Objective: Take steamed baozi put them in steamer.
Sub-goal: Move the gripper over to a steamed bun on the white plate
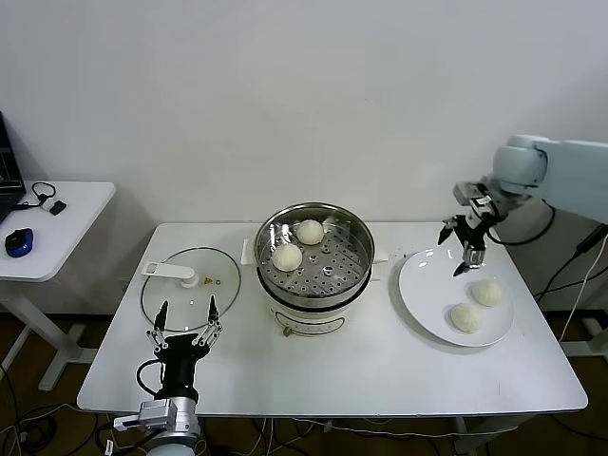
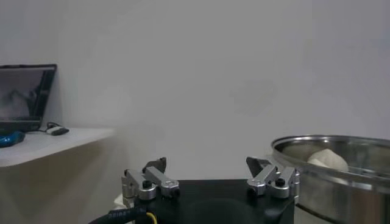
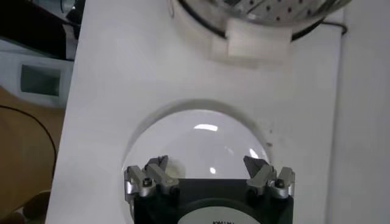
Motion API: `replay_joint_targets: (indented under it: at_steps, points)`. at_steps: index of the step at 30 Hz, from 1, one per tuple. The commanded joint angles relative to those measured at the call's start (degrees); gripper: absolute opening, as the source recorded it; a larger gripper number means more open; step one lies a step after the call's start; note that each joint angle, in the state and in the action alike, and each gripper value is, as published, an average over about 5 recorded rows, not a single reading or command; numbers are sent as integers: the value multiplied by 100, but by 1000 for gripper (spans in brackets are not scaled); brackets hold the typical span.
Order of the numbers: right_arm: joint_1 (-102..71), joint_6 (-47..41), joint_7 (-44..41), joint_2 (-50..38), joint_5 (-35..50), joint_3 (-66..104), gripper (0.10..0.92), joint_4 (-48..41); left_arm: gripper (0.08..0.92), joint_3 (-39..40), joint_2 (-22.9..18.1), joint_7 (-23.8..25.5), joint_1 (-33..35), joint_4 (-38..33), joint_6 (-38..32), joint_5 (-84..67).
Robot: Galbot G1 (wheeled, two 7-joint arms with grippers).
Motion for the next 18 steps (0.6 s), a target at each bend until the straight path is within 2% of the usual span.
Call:
replay_joint_targets:
  at_steps: [1, 18]
  points:
    - [-1083, 169, 19, -784, -741, 549, 823, -81, 823, -9, -129, -20, 27, 12, -25, 84]
    - [-2661, 311, 100, -625, -1355, 1919, 823, -988, 823, -42, -170, -42, 57, 108, -93, 129]
